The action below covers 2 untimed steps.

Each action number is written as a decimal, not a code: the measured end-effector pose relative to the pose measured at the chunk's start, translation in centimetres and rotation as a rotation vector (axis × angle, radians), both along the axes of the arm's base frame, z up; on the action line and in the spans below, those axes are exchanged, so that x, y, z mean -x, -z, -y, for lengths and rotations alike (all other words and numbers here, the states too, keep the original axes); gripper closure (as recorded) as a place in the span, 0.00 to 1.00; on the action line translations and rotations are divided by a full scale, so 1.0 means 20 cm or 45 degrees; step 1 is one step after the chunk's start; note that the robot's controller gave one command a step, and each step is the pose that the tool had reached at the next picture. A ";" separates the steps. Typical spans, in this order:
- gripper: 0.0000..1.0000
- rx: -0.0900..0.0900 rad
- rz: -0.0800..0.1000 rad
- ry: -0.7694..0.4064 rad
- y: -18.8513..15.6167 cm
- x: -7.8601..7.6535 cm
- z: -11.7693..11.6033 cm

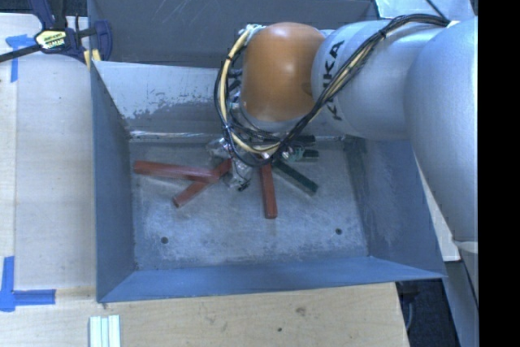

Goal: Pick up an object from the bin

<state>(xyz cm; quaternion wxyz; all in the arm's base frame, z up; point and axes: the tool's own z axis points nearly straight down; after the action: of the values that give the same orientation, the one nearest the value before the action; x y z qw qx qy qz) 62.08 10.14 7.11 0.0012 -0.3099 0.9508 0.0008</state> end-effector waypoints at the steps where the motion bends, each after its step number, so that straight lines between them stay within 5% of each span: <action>1: 1.00 0.000 0.000 0.001 0.00 0.00 0.00; 2: 1.00 0.000 -0.003 0.001 -0.02 0.01 0.00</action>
Offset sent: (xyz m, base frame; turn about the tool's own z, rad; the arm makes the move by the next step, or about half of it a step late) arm -0.0001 0.0000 0.0549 0.0000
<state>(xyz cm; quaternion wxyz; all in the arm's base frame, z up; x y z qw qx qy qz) 61.94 10.12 7.52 0.0000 -0.3097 0.9508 0.0010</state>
